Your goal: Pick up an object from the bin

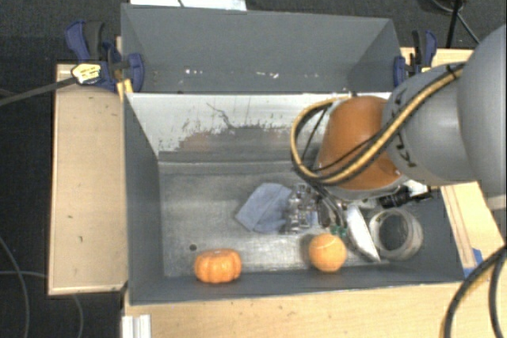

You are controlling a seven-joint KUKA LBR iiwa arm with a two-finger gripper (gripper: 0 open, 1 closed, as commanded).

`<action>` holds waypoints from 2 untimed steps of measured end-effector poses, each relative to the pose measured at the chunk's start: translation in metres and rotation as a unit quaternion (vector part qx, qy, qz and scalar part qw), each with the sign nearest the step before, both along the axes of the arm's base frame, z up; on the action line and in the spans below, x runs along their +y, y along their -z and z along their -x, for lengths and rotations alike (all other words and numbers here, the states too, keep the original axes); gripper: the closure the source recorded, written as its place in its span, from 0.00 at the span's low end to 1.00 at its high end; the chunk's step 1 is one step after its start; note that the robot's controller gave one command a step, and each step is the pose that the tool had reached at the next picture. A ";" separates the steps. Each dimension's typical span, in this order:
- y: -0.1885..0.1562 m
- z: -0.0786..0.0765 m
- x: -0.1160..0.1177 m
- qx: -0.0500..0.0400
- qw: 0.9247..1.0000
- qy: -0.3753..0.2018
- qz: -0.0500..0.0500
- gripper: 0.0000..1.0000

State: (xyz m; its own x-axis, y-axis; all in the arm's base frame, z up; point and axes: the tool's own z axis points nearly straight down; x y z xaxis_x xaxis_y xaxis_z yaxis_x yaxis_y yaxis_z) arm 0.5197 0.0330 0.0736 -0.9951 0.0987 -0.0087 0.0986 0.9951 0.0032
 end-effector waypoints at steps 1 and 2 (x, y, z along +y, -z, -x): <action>0.002 0.002 0.000 0.002 1.000 0.000 0.000 0.00; 0.000 0.000 0.000 0.001 1.000 0.002 0.000 1.00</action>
Offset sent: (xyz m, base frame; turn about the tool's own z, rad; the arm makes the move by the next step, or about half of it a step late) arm 0.0000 0.0000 0.0000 0.0000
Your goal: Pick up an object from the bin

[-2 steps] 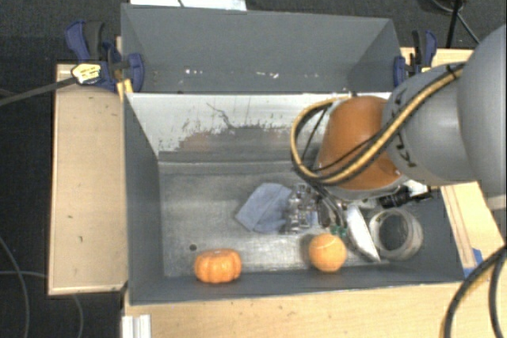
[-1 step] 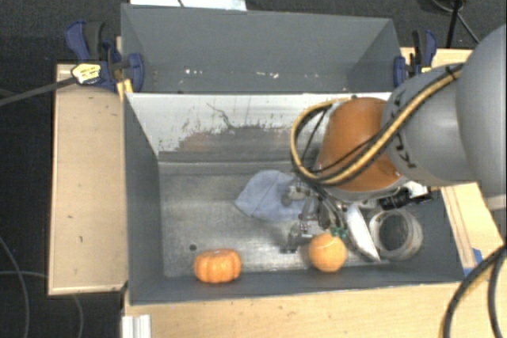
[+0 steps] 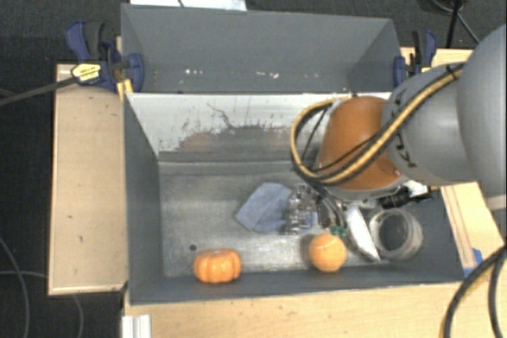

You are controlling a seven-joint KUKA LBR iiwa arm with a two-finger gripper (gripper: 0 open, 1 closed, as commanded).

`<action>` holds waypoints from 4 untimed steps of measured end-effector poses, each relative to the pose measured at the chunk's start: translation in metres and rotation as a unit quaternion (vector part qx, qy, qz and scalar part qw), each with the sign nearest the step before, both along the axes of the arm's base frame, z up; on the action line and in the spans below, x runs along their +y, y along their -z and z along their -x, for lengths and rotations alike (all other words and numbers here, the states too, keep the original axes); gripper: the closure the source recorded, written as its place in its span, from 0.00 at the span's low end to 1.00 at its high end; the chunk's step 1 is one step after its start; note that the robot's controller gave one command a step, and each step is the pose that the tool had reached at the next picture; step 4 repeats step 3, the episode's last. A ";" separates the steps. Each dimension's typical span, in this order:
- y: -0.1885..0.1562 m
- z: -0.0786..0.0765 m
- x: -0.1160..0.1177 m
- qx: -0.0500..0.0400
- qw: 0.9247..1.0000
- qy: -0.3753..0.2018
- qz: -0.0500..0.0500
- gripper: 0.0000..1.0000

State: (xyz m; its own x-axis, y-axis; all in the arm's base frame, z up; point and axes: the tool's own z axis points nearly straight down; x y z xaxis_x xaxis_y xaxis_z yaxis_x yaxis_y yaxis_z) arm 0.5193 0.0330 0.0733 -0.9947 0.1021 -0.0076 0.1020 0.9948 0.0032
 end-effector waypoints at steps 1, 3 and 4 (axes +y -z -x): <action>0.000 0.000 0.000 0.000 1.000 0.000 0.000 1.00; -0.135 -0.001 -0.005 0.003 1.000 -0.011 0.001 1.00; -0.135 -0.001 -0.005 0.003 1.000 -0.011 0.001 1.00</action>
Offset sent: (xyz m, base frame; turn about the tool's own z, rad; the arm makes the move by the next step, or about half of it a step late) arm -0.0009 -0.0046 0.0697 -0.0022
